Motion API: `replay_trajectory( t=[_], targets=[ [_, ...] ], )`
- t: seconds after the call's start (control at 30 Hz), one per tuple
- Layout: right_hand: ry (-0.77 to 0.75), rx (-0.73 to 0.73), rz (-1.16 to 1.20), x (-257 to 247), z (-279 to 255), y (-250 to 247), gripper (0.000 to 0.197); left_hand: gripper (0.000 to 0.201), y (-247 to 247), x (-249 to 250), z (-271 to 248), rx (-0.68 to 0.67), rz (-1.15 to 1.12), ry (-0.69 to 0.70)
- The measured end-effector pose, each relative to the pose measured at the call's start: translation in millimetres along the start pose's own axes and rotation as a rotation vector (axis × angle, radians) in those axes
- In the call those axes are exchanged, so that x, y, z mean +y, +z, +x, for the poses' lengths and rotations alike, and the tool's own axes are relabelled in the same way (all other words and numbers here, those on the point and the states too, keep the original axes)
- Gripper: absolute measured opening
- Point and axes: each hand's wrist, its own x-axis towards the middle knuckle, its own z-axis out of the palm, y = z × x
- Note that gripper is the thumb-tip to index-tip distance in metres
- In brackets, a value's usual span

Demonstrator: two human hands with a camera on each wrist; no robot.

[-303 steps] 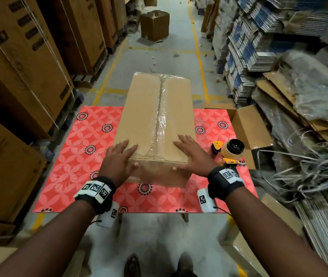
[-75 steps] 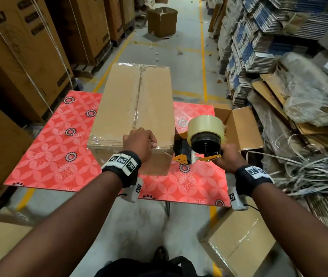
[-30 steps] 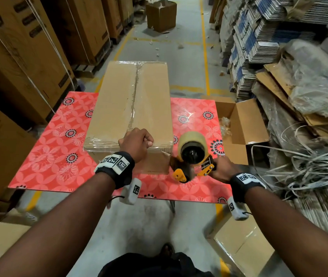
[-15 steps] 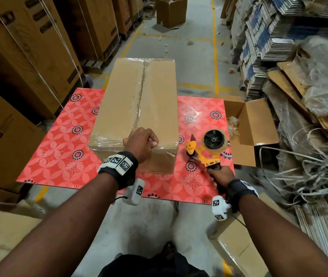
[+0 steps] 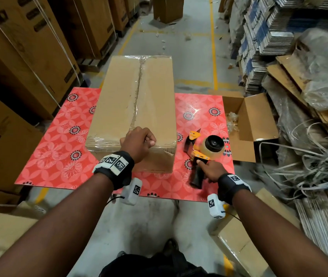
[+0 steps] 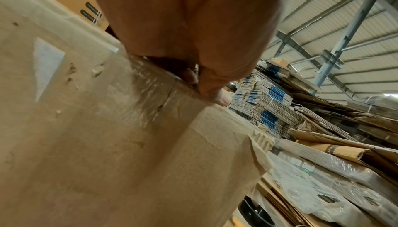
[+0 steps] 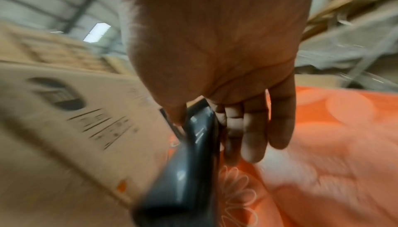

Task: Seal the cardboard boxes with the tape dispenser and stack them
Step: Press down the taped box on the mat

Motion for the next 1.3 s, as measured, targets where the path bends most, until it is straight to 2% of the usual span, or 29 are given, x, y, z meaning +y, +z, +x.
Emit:
replay_trajectory(
  t=[0.1,0.23,0.27,0.33,0.43,0.53,0.73,0.87,0.97,1.1,1.3],
  targets=[
    [-0.122,0.124,-0.123,-14,-11,-5,0.051,0.027,1,-2,0,0.004,0.015,0.019],
    [-0.438,0.309,0.211,-51,-33,0,0.029,0.029,2,-2,-1,0.019,0.030,0.050],
    [-0.510,0.313,0.256,-61,-37,2,0.030,0.029,3,-3,-1,0.023,0.031,0.056],
    [-0.630,0.294,0.235,-77,-46,7,0.051,0.028,3,-3,-2,0.025,0.035,0.061],
    [-0.746,0.374,0.095,-87,-53,19,0.052,0.023,1,-3,-3,0.016,0.039,0.064],
    [-0.738,0.451,0.047,-87,-53,32,0.048,0.016,-1,-2,-5,0.009,0.043,0.061],
    [-0.713,0.508,-0.048,-89,-57,36,0.057,0.018,-1,-5,-5,0.002,0.033,0.075],
    [-0.632,0.556,-0.037,-98,-59,34,0.056,0.017,-2,-5,-5,0.009,0.039,0.088],
    [-0.585,0.537,-0.017,-105,-65,30,0.057,0.012,-3,-4,-8,0.018,0.053,0.099],
    [-0.525,0.469,0.035,-114,-73,38,0.071,0.012,-1,-9,-8,0.013,0.046,0.125],
    [-0.476,0.504,0.055,-124,-84,48,0.066,0.008,-1,-11,-10,0.018,0.061,0.165]
  ],
)
